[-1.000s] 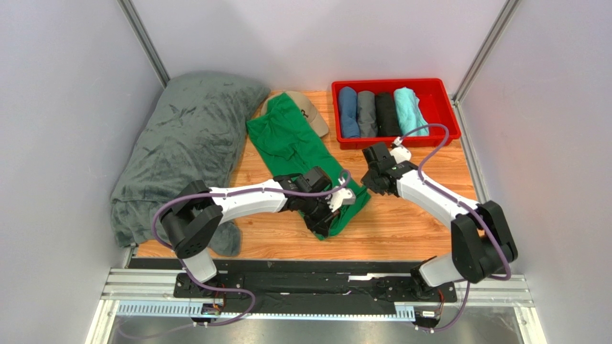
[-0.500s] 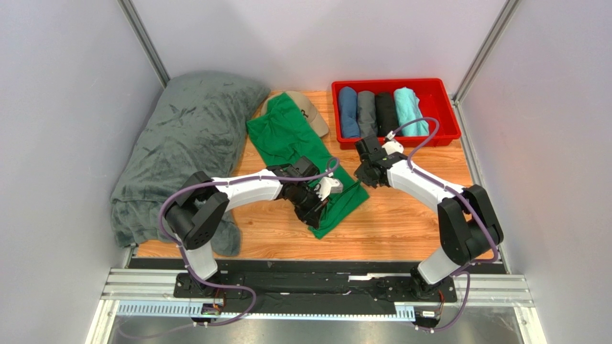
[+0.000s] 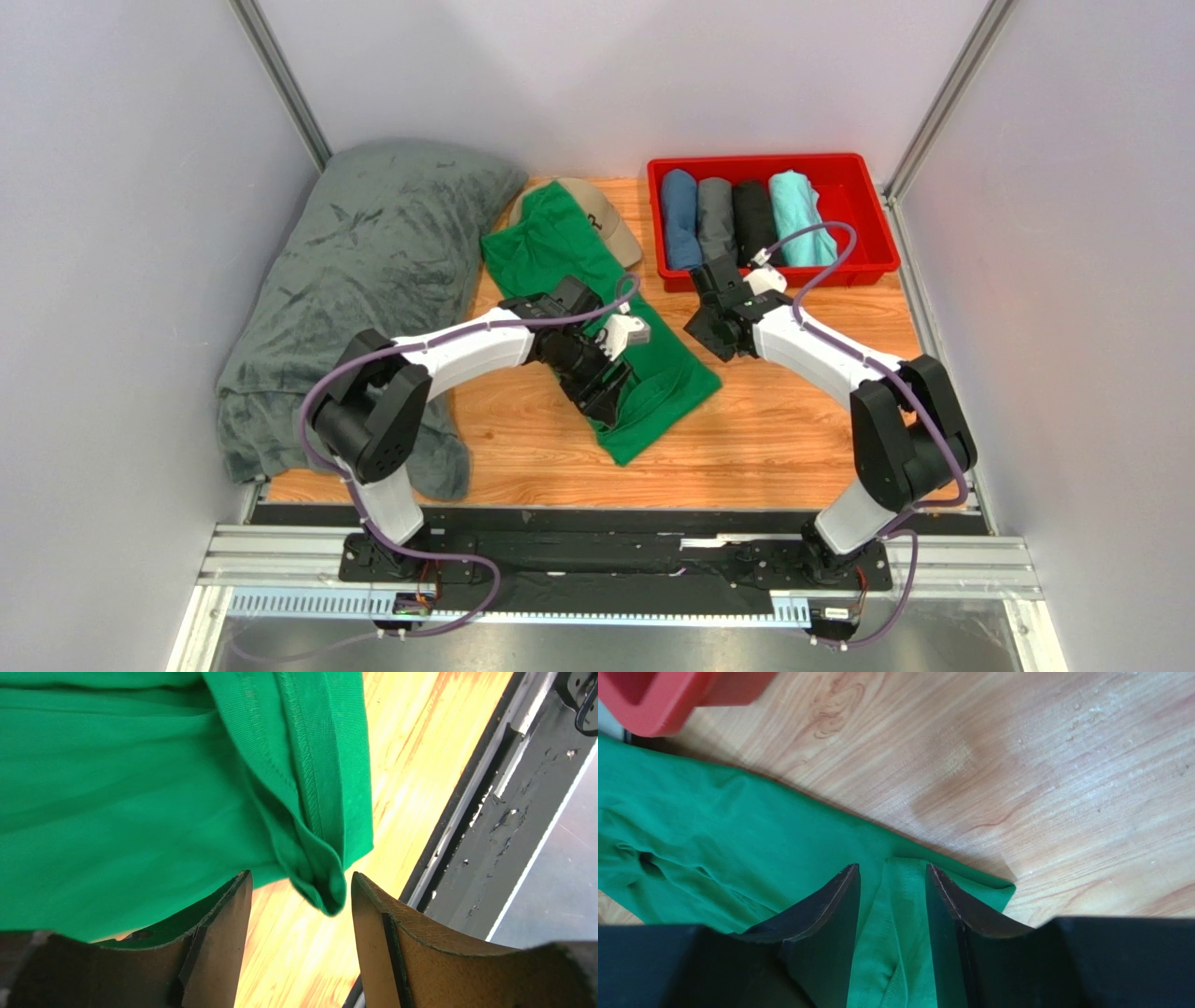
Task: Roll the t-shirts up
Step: Roll the T-shirt to the center of the board.
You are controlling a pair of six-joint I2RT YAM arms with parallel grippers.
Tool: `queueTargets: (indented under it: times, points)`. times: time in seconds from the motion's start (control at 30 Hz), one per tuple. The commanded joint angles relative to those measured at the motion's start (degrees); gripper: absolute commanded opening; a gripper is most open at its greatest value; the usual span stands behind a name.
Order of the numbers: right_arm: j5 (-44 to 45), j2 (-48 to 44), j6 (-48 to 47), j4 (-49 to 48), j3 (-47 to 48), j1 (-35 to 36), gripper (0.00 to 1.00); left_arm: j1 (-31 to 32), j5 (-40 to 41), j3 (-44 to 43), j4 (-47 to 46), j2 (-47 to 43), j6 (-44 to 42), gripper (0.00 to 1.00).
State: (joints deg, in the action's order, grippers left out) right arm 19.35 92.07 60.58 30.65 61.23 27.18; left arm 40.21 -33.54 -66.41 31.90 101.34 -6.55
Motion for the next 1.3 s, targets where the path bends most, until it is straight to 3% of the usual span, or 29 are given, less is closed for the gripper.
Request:
queueTargets:
  times: [0.0,0.1,0.17,0.3,0.4,0.57,0.87,1.27]
  points:
    - [1.56,-3.03,0.24,-0.42,2.05,-0.11,0.43,-0.66,1.46,-2.41,1.93,-6.84,-2.85,0.63]
    - [1.83,-6.19,0.77,-0.16,-0.67,0.59,0.38,-0.74,3.13,-2.93,3.25,-9.13,-3.56,0.57]
    - [2.53,-9.00,1.91,-0.51,-3.99,2.08,0.27,-0.74,2.60,-3.72,3.96,-9.84,-4.44,0.44]
    - [4.29,-11.91,4.37,-1.38,-8.58,5.95,0.16,1.27,-3.18,-6.36,9.91,-8.45,-6.28,0.12]
    - [4.38,-12.18,5.68,-2.35,-10.86,8.94,0.10,4.60,-3.73,-5.22,9.94,-7.39,-7.60,0.05]
    - [3.24,-11.30,7.80,-5.69,-13.77,13.33,0.07,7.52,-4.69,-3.81,8.71,-4.49,-8.57,0.00]
    - [1.21,-7.09,8.59,-10.00,-13.86,14.57,0.06,7.61,-3.99,-4.08,5.28,0.61,-7.34,0.01]
    - [-0.89,-5.85,9.30,-18.96,-15.97,11.23,0.06,3.39,5.67,-3.72,-4.56,5.62,1.62,0.08]
